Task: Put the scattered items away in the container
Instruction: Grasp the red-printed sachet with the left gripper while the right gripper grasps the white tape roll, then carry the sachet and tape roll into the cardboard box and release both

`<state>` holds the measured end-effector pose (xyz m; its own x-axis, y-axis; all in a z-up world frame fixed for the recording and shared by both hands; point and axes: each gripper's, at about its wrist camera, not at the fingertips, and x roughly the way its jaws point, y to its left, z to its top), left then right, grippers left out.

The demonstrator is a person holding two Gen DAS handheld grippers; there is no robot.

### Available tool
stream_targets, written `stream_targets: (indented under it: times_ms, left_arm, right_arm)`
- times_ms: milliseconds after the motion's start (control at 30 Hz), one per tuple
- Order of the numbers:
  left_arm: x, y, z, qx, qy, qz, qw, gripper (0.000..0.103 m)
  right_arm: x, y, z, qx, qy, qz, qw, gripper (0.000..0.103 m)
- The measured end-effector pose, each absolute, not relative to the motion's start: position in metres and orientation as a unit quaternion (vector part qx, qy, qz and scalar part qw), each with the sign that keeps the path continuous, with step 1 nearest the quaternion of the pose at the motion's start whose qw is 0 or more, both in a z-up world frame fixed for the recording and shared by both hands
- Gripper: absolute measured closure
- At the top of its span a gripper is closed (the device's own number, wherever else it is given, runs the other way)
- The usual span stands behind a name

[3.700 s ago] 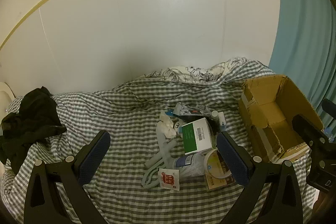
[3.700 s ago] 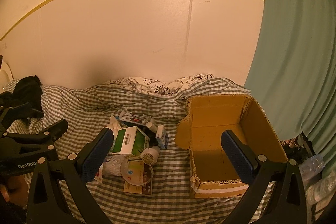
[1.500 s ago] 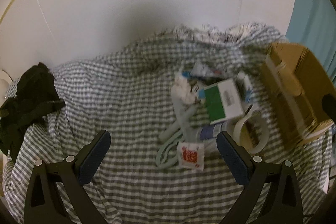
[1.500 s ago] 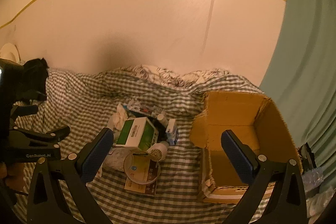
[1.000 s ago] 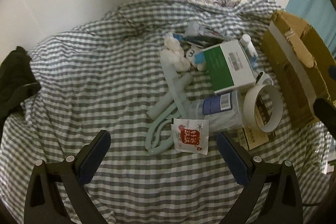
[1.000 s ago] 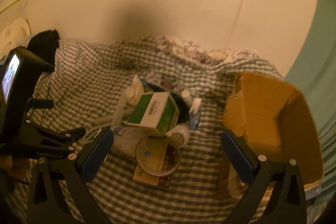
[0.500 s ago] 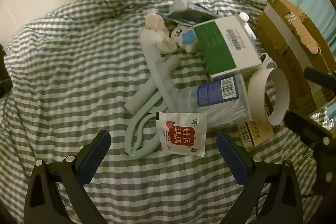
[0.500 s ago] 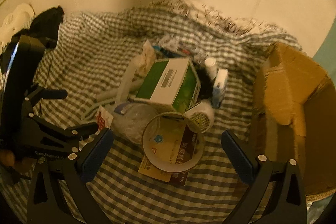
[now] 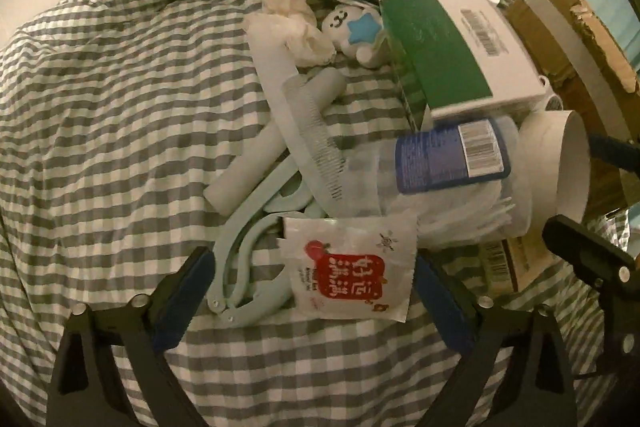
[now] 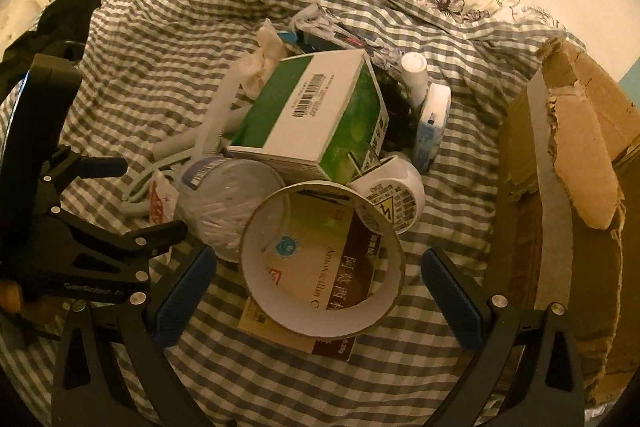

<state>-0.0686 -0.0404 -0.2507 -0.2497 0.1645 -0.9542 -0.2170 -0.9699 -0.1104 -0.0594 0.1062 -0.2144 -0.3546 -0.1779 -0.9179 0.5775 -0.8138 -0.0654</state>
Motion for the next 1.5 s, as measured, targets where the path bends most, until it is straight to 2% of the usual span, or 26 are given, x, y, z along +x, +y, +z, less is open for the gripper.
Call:
stream_targets:
  times_ms: [133,167,233,300,367,433,533,600,700,733,767,800,1033,1500]
  left_arm:
    - [-0.069,-0.04,-0.258,-0.61,0.023,0.782,0.124,0.018]
    - [-0.069,-0.04,-0.258,-0.612,0.021,0.781,0.125,0.026]
    - [-0.069,-0.041,-0.259,-0.614,0.022,0.779,0.123,0.034]
    - [-0.068,-0.042,-0.259,-0.615,0.021,0.78,0.118,0.035]
    - [-0.068,-0.044,-0.26,-0.616,0.017,0.779,0.115,0.048]
    - [-0.067,-0.045,-0.259,-0.62,0.017,0.776,0.114,0.054]
    - [-0.064,-0.046,-0.256,-0.617,0.017,0.779,0.112,0.055]
    - [-0.062,-0.046,-0.255,-0.617,0.018,0.779,0.114,0.063]
    - [-0.062,-0.049,-0.249,-0.622,0.012,0.774,0.117,0.069]
    - [-0.061,-0.049,-0.248,-0.622,0.011,0.774,0.117,0.075]
    - [-0.059,-0.049,-0.247,-0.623,0.009,0.773,0.119,0.088]
    - [-0.058,-0.049,-0.246,-0.624,0.006,0.771,0.126,0.093]
    - [-0.051,-0.047,-0.24,-0.617,0.009,0.776,0.13,0.095]
    - [-0.041,-0.042,-0.191,-0.566,0.009,0.813,0.136,0.095]
  right_arm:
    - [-0.065,0.107,-0.222,0.527,0.192,-0.794,0.232,0.0]
    - [-0.066,0.107,-0.223,0.531,0.189,-0.793,0.232,0.0]
    - [-0.068,0.108,-0.226,0.54,0.18,-0.788,0.234,0.001]
    - [-0.07,0.11,-0.228,0.545,0.173,-0.787,0.234,0.007]
    - [-0.071,0.111,-0.229,0.548,0.169,-0.784,0.235,0.018]
    - [-0.071,0.112,-0.23,0.551,0.167,-0.783,0.234,0.018]
    - [-0.07,0.116,-0.227,0.549,0.165,-0.788,0.225,0.018]
    - [-0.07,0.118,-0.223,0.546,0.161,-0.792,0.22,0.018]
    - [-0.068,0.12,-0.216,0.538,0.163,-0.798,0.217,0.018]
    - [-0.066,0.12,-0.215,0.536,0.163,-0.799,0.217,0.018]
    - [-0.064,0.12,-0.213,0.534,0.164,-0.8,0.219,0.018]
    - [-0.063,0.12,-0.211,0.531,0.164,-0.801,0.221,0.018]
    - [-0.054,0.122,-0.197,0.517,0.152,-0.808,0.237,0.018]
    - [-0.035,0.13,-0.159,0.465,0.147,-0.837,0.246,0.018]
